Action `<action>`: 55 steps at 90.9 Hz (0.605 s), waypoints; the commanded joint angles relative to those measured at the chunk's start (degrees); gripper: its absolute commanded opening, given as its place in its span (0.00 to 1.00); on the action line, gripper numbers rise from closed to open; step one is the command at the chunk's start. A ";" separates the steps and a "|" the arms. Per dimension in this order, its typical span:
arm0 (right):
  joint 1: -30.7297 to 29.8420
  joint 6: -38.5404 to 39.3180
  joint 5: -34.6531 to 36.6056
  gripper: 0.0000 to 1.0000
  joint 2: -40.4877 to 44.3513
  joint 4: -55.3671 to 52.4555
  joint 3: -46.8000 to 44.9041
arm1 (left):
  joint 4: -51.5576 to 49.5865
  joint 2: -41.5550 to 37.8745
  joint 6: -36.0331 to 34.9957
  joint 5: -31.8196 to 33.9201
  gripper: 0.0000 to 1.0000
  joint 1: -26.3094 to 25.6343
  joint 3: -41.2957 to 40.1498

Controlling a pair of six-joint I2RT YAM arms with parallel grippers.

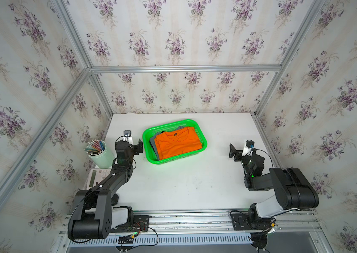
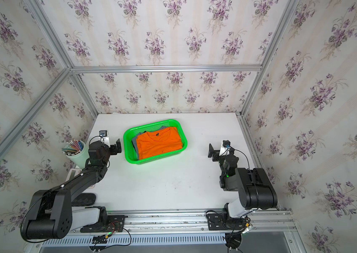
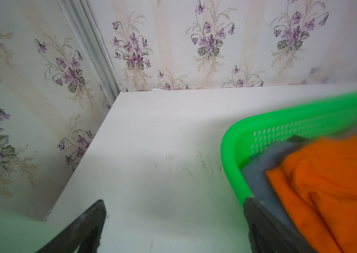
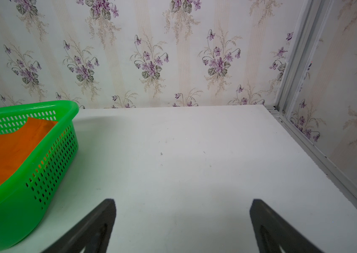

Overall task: Put the folded t-shirts into the basket
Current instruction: Reset both arms

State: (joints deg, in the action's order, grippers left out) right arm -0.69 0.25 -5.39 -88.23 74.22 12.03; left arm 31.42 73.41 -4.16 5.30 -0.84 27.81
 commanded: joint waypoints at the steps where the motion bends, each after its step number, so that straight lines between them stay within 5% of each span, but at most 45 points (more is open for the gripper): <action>1: -0.01 0.36 -0.15 1.00 -0.02 0.58 0.03 | 5.41 1.70 2.15 -3.22 0.99 0.19 -4.17; 17: -0.01 0.36 -0.15 1.00 0.02 0.58 0.04 | 32.79 16.25 0.02 -1.01 0.99 -0.74 -11.18; 28: -0.01 0.36 -0.10 1.00 -0.04 0.58 0.02 | 16.43 12.01 1.25 -1.38 0.99 -0.58 -6.08; 39: -0.01 0.37 -0.08 1.00 -0.03 0.50 0.05 | 28.19 15.64 0.73 -1.86 0.99 -0.48 -9.42; 55: -0.07 0.44 -0.06 1.00 0.05 0.58 -0.05 | 22.37 15.03 3.19 3.93 0.99 -0.73 -6.83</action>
State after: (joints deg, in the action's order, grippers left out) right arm -0.69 0.43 -5.39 -88.23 74.22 12.03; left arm 52.88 88.40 -2.26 5.76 -1.23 19.75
